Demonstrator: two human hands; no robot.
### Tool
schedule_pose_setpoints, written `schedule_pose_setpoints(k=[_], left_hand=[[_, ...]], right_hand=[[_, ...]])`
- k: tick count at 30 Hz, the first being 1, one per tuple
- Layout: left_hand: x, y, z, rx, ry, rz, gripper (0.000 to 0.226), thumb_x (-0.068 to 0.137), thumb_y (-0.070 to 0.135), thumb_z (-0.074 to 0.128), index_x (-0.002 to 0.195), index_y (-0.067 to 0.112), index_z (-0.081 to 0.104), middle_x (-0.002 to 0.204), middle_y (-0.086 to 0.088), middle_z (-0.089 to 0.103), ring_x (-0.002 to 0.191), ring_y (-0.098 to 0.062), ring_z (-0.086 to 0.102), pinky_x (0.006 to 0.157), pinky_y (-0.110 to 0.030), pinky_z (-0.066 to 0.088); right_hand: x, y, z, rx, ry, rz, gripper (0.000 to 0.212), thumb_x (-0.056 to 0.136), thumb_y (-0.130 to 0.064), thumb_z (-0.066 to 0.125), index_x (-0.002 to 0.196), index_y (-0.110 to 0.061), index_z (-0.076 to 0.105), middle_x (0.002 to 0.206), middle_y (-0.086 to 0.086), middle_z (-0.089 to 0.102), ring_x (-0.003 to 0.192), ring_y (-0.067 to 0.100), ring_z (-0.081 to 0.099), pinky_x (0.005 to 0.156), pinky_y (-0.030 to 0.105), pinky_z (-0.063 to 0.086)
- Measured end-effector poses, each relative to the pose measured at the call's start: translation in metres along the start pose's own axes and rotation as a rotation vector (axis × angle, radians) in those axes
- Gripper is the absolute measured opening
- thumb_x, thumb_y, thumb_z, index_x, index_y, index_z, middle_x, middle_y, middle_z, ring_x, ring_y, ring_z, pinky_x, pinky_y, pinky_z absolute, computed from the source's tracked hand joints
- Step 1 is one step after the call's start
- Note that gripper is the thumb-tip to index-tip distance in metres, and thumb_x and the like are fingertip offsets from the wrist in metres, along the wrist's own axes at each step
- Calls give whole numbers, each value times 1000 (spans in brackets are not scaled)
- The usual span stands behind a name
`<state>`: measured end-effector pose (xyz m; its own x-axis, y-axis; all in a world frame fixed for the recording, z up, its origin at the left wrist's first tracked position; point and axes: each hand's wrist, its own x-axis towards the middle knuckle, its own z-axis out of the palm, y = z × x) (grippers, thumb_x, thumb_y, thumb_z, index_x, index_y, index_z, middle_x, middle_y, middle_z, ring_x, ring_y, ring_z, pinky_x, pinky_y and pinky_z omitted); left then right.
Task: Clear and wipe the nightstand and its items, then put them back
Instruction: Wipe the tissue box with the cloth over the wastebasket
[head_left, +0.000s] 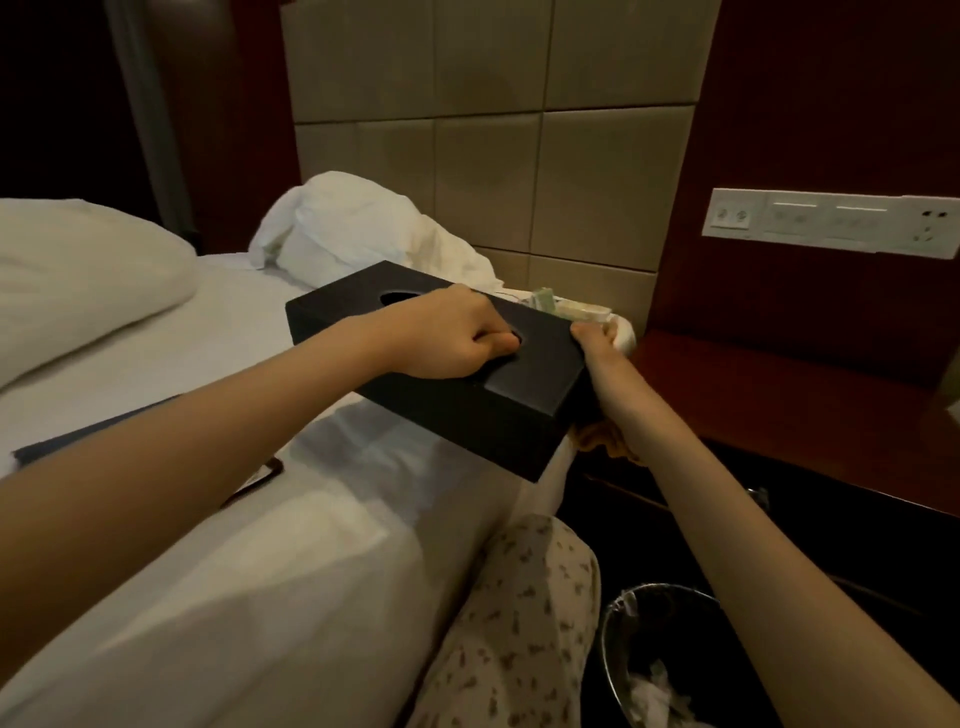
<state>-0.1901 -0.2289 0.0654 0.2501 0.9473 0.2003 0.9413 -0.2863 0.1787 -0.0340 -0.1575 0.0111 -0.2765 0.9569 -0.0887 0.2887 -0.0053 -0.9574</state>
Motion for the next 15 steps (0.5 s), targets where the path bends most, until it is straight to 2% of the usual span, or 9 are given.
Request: schedule_pose_setpoints(k=[2, 5, 8, 13, 15], left_hand=[[-14, -15, -1, 24, 13, -49, 41, 97, 28, 44, 57, 26, 50, 53, 4, 48, 46, -8, 42, 51, -17, 30], [-31, -33, -3, 56, -12, -105, 39, 98, 29, 44, 68, 11, 62, 60, -2, 53, 50, -8, 43, 53, -17, 33], [-43, -52, -2, 88, -54, -136, 39, 98, 27, 45, 74, 1, 62, 61, -7, 53, 51, -12, 42, 55, -25, 32], [-49, -86, 9, 94, -57, -190, 40, 97, 29, 45, 81, -1, 64, 72, -16, 61, 59, -19, 49, 62, -35, 39], [-48, -93, 12, 110, -50, -184, 38, 97, 29, 44, 78, 3, 64, 70, -11, 60, 58, -16, 48, 63, -34, 39]], right_hand=[[4, -2, 16, -88, -19, -66, 88, 66, -76, 27, 132, -20, 45, 116, 9, 59, 95, 31, 61, 70, 38, 53], [3, -6, 40, -295, 6, -161, 63, 87, -61, 24, 130, -20, 44, 119, 11, 57, 100, 33, 59, 86, 44, 51], [6, -7, 59, -466, 44, -221, 50, 91, -47, 33, 132, -19, 37, 123, 13, 53, 101, 36, 59, 86, 49, 52], [12, -3, 80, -521, 27, -232, 48, 95, -41, 35, 137, -17, 32, 133, 15, 44, 115, 35, 49, 95, 46, 45], [15, -1, 85, -497, 45, -229, 48, 96, -41, 35, 138, -18, 30, 134, 14, 42, 115, 33, 49, 95, 46, 46]])
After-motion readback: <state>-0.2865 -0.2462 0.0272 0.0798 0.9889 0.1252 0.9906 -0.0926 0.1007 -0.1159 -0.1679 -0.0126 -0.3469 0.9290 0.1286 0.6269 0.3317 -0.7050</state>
